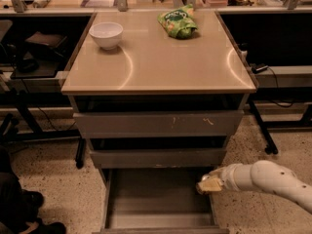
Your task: Pick orange can from bottom drawer and place on counter
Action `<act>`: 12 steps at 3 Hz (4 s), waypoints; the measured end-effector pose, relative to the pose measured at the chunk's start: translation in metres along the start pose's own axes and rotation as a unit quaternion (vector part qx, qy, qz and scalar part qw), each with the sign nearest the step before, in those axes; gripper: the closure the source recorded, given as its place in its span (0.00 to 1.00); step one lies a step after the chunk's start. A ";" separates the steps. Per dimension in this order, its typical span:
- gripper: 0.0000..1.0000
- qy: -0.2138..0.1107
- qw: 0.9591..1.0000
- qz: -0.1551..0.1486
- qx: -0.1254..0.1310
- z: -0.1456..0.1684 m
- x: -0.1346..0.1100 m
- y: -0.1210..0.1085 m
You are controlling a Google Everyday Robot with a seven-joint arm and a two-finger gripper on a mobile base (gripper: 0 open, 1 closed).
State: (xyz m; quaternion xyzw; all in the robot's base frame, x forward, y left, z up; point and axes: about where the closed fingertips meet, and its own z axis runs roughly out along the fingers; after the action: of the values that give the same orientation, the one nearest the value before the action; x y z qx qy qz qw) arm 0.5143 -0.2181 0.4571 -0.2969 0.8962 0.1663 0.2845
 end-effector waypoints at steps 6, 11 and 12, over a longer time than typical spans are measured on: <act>1.00 -0.087 0.991 -0.099 -0.030 -0.236 -0.211 -0.017; 1.00 -0.095 0.970 -0.200 -0.099 -0.334 -0.332 -0.019; 1.00 -0.048 0.975 -0.178 -0.127 -0.300 -0.326 -0.038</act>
Offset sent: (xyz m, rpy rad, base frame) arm 0.1397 -0.0529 0.3578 -0.0028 -0.1916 -0.0517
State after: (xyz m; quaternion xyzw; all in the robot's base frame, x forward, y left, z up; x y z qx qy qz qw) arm 0.6304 -0.2444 0.8856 -0.4771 0.7860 0.2392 0.3120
